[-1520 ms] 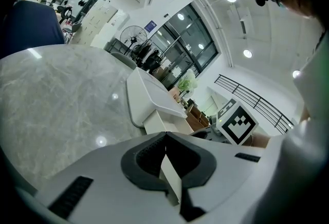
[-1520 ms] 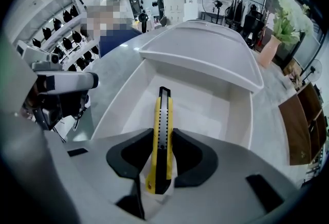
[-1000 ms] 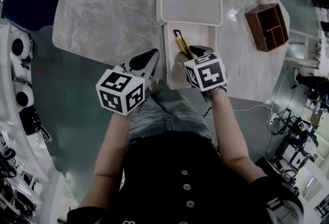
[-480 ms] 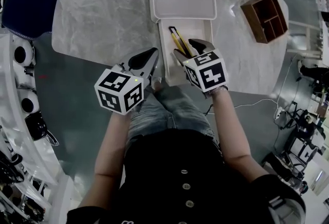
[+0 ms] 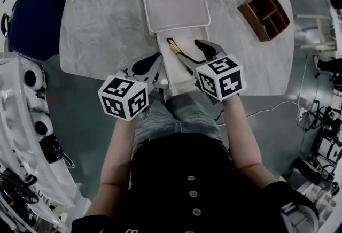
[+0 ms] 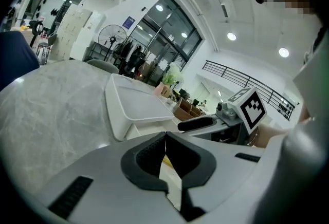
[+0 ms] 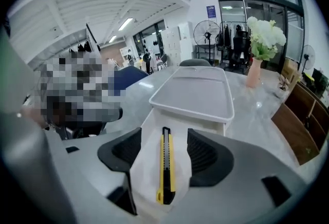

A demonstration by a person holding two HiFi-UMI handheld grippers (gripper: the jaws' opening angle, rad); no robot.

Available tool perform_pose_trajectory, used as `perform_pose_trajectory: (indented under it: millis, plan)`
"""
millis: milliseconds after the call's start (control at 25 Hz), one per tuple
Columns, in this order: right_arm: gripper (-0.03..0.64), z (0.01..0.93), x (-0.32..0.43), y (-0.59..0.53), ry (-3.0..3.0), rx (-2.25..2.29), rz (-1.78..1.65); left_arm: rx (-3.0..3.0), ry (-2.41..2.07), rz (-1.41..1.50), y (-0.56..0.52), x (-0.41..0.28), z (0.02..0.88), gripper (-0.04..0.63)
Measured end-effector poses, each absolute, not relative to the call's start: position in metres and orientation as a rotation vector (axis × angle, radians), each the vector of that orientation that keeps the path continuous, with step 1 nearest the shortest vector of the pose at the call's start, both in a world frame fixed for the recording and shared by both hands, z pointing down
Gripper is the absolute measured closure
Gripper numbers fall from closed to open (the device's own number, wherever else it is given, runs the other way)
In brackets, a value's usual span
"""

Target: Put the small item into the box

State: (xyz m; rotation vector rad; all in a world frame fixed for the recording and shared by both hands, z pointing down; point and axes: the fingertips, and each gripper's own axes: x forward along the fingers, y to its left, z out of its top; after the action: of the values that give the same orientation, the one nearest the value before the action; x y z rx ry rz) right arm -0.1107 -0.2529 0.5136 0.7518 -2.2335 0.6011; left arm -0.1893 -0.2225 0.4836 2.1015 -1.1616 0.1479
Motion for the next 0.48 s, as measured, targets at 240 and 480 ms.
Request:
perform_pose_trajectory:
  millis: [240, 480]
  plan:
    - [0.346, 0.478, -0.110, -0.264, -2.364, 0.805, 0.648, 2.147, -1.200, 0.180, -0.242, -0.185, 0.458, 0.577]
    - [0.401, 0.439, -0.111, -0.273, -2.489, 0.864, 0.672, 2.210, -1.221, 0.180, -0.258, -0.184, 0.428, 0.577]
